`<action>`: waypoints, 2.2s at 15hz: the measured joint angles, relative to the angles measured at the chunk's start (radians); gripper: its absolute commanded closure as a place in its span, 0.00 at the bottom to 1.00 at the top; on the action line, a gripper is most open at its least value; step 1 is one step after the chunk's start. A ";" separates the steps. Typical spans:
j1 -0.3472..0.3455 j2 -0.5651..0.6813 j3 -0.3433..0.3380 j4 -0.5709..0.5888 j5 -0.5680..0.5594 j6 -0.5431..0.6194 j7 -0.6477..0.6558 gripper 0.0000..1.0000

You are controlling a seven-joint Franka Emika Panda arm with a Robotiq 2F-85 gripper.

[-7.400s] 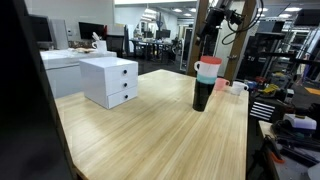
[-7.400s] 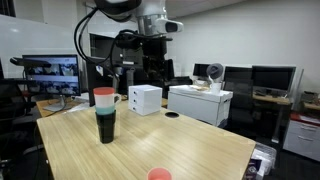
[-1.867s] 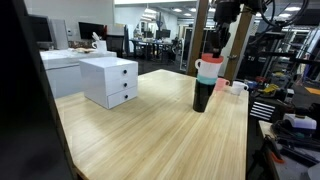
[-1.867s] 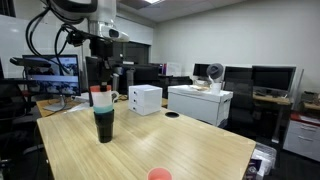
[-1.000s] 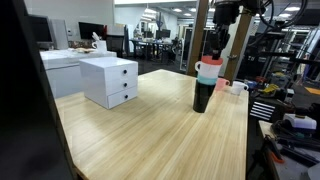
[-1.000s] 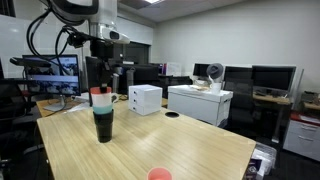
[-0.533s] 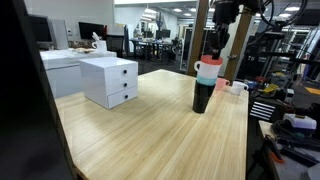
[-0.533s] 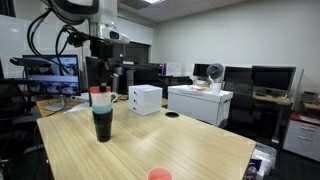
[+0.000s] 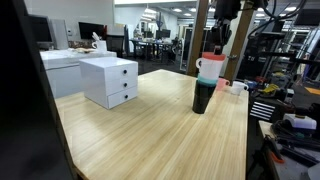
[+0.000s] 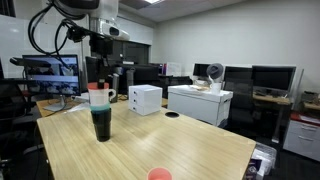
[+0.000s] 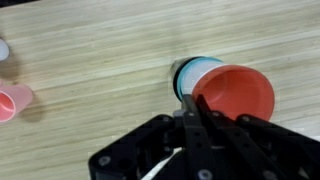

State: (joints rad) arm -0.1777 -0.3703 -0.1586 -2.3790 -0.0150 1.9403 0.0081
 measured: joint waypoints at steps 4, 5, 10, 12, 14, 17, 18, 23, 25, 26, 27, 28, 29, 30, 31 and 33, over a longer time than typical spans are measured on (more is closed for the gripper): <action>-0.001 0.002 0.004 0.004 -0.026 -0.009 0.022 0.95; -0.001 0.002 0.007 0.004 -0.040 0.002 0.030 0.95; -0.002 0.002 0.021 -0.006 -0.088 0.062 0.082 0.95; -0.002 0.002 0.023 -0.014 -0.101 0.072 0.095 0.95; 0.000 0.004 0.023 -0.017 -0.096 0.053 0.096 0.95; -0.001 0.006 0.023 -0.020 -0.090 0.030 0.099 0.95; -0.001 0.006 0.023 -0.020 -0.092 0.032 0.099 0.95; -0.001 0.005 0.021 -0.009 -0.087 0.031 0.100 0.95; -0.001 0.004 0.017 0.002 -0.074 0.030 0.100 0.95; -0.001 0.003 0.014 0.011 -0.061 0.025 0.100 0.95; -0.001 0.003 0.012 0.016 -0.055 0.024 0.100 0.95; -0.001 0.003 0.008 0.021 -0.049 0.023 0.100 0.95; -0.001 0.003 0.006 0.025 -0.040 0.021 0.100 0.95; -0.001 0.003 0.003 0.029 -0.032 0.020 0.100 0.95; -0.001 0.003 0.001 0.035 -0.027 0.017 0.100 0.95; -0.001 0.003 -0.001 0.046 -0.024 0.006 0.100 0.95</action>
State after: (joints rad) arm -0.1791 -0.3671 -0.1593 -2.3325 -0.0394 1.9462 0.1083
